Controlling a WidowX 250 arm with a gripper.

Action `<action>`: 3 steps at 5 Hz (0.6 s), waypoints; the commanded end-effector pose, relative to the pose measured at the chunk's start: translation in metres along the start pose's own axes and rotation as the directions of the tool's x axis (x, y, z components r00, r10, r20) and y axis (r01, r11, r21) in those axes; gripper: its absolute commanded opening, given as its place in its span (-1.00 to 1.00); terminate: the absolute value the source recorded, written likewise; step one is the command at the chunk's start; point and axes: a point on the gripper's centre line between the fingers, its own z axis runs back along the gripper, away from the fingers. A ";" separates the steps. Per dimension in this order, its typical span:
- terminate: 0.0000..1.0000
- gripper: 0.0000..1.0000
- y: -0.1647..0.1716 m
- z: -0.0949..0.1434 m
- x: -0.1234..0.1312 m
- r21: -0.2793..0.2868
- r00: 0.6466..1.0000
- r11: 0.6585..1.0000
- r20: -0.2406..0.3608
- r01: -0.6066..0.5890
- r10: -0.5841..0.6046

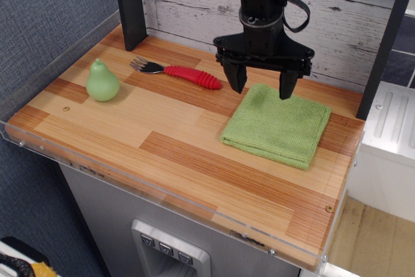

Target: Move the green cloth in the centre of the table.

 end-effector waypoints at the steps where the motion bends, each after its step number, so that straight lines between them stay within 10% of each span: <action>1: -1.00 1.00 0.016 0.038 0.005 0.099 0.999 0.995 -0.043 -0.019 0.024; 3: -1.00 1.00 0.068 0.064 -0.005 0.175 0.995 0.984 -0.100 0.019 -0.002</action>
